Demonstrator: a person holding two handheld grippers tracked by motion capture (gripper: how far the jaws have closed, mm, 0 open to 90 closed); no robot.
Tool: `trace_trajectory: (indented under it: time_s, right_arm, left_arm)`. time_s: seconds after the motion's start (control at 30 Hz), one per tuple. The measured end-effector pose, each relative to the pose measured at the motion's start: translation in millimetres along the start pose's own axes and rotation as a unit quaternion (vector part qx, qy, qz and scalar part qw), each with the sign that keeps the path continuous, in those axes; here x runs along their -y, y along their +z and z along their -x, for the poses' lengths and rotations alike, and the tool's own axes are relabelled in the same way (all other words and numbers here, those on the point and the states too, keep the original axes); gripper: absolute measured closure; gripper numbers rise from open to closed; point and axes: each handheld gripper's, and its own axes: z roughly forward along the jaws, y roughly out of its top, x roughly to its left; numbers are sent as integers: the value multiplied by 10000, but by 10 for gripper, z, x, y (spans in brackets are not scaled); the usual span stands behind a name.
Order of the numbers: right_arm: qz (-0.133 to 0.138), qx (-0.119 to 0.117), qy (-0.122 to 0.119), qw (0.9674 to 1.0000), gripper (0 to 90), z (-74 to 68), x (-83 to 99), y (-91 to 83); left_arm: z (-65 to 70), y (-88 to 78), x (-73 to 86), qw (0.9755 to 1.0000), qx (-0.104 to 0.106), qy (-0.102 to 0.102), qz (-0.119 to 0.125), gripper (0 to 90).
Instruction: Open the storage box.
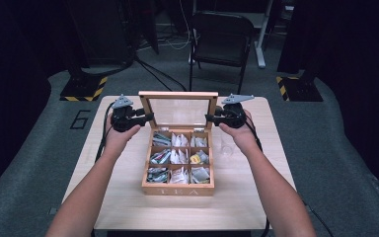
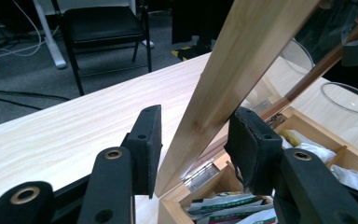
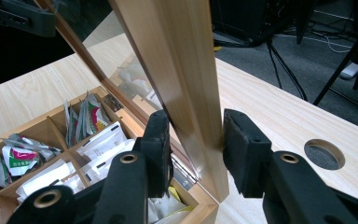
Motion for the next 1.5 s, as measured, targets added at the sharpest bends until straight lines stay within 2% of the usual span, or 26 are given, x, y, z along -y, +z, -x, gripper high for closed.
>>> trace_trajectory:
  time_s: [0.17, 0.3, 0.67, 1.23, 1.4, 1.5]
  right_arm:
    - [5, 16, 7, 10000, 626, 19, -13, 16]
    - [17, 40, 43, 10000, 628, 21, -13, 21]
    - [17, 39, 89, 10000, 607, 45, -4, 32]
    - [-182, 64, 224, 9996, 602, 106, 52, 141]
    - [-206, 127, 259, 9994, 633, 118, 58, 171]
    - [-203, 118, 361, 9991, 638, 124, 59, 174]
  left_arm:
    - [-20, 24, -3, 9999, 77, 20, -96, 609]
    - [-17, 40, -21, 9999, 24, 95, -128, 616]
    - [-33, 57, -39, 9998, 32, 110, -161, 627]
    - [-77, 121, -63, 9999, -16, -54, -115, 633]
    - [-84, 132, -64, 9999, -21, -86, -119, 634]
    - [-85, 134, -64, 9999, -21, -79, -121, 635]
